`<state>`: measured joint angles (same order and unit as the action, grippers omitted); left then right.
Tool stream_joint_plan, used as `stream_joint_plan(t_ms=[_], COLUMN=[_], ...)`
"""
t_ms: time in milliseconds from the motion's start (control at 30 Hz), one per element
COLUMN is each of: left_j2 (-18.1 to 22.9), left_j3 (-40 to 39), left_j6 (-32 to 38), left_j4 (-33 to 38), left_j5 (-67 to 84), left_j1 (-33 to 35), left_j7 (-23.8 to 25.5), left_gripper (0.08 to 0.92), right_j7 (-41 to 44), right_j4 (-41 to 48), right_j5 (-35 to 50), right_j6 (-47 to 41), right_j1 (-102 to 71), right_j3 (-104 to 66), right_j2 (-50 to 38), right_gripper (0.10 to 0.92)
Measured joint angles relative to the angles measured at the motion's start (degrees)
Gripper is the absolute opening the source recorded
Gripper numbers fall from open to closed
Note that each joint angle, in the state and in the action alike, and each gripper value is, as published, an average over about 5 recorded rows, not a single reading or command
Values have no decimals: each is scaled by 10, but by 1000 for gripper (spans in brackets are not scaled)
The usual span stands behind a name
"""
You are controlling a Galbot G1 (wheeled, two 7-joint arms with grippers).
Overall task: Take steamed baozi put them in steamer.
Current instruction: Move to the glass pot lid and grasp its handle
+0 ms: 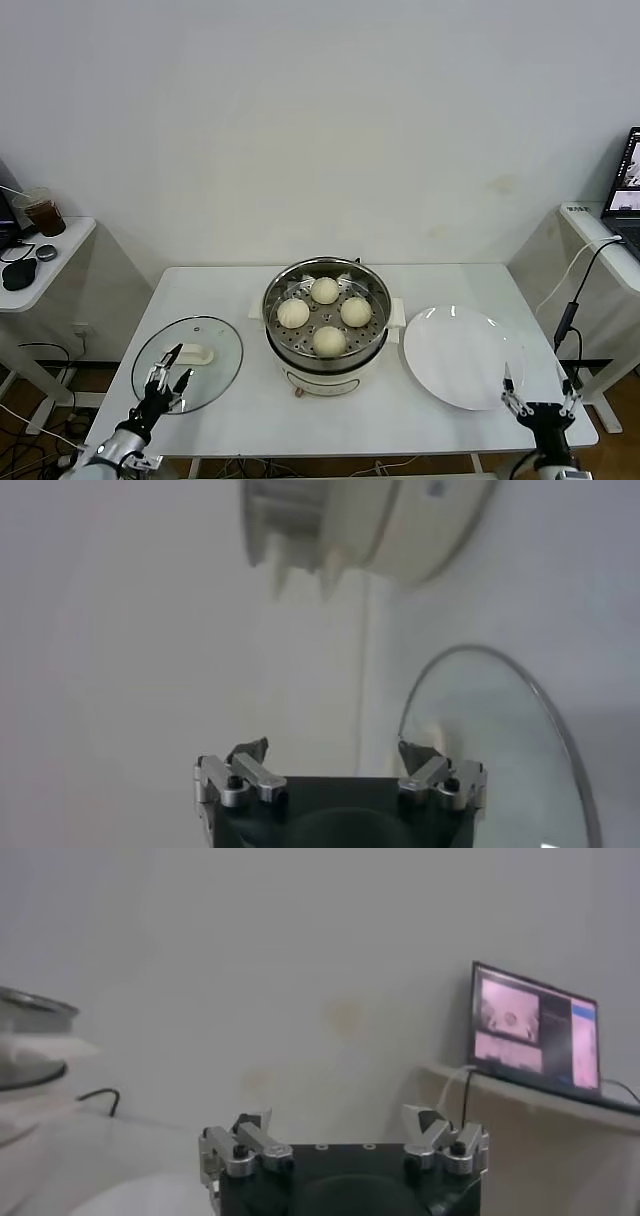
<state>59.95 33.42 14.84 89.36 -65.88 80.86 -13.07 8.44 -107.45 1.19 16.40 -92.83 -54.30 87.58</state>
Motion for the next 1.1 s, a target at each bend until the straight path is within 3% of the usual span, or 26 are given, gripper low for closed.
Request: stream_joint_plan(t_ms=[867, 967, 1100], left_j2=[2, 4, 8], left_j3=[-30, -33, -35], left_j6=[1, 2, 3], left_j4=[-162, -167, -175], left_j5=[-84, -84, -84], left_j1=[-155, -160, -166], left_j7=[1, 4, 8], left_gripper=[822, 791, 682], right_j7=[29, 30, 31], right_j4=[-1, 0, 1], right_j5=[-20, -22, -25], right_j6=[-28, -28, -28], right_j1=[-28, -29, -30], right_j3=[29, 32, 37], right_j2=[21, 23, 24], right_gripper=[823, 823, 823])
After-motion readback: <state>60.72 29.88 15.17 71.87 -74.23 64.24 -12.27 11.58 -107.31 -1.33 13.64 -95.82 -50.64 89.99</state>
